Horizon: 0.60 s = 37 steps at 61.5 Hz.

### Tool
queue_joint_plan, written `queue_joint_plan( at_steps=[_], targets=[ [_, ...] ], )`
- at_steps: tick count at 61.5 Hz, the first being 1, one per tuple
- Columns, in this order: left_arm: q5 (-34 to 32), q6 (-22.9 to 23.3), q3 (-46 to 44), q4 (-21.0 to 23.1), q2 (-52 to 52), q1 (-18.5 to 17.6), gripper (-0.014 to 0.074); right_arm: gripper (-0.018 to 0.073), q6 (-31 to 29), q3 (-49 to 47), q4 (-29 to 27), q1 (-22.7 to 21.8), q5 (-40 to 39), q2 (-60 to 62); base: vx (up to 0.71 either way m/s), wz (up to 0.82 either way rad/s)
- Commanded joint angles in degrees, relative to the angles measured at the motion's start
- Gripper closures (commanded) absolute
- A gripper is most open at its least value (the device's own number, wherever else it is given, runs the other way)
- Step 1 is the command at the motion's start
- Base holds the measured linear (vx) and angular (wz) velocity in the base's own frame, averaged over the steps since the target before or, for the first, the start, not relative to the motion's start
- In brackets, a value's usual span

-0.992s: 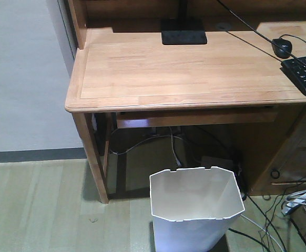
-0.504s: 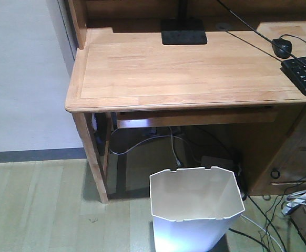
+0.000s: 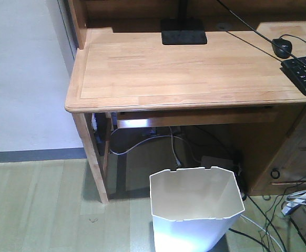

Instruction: Move trash bin to bedside with robot

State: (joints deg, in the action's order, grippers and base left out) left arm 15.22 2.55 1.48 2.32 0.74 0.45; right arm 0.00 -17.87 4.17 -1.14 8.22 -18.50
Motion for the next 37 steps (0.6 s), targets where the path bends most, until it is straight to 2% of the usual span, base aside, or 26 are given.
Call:
queue_joint_plan(
  at_steps=[1, 8, 15, 26, 37],
  targets=[
    [-4.0, 0.3, 0.7, 0.2, 0.8, 0.0, 0.0602, 0.0192, 0.0, -2.1, 0.3, 0.1, -4.1, -0.8, 0.0, 0.0],
    [-4.0, 0.3, 0.7, 0.2, 0.8, 0.0, 0.0602, 0.0094, -0.3, -2.1, 0.3, 0.1, -4.1, -0.8, 0.0, 0.0],
    [-4.0, 0.3, 0.7, 0.2, 0.8, 0.0, 0.0602, 0.0046, -1.2, -2.1, 0.3, 0.1, -4.2, -0.8, 0.0, 0.0],
    [-4.0, 0.3, 0.7, 0.2, 0.8, 0.0, 0.0602, 0.0049, -1.2, -2.1, 0.3, 0.1, -4.3, -0.8, 0.0, 0.0],
    [-4.0, 0.3, 0.7, 0.2, 0.8, 0.0, 0.0602, 0.0049, 1.3, -2.1, -0.2, 0.1, -4.1, -1.1, 0.0, 0.0]
  ],
)
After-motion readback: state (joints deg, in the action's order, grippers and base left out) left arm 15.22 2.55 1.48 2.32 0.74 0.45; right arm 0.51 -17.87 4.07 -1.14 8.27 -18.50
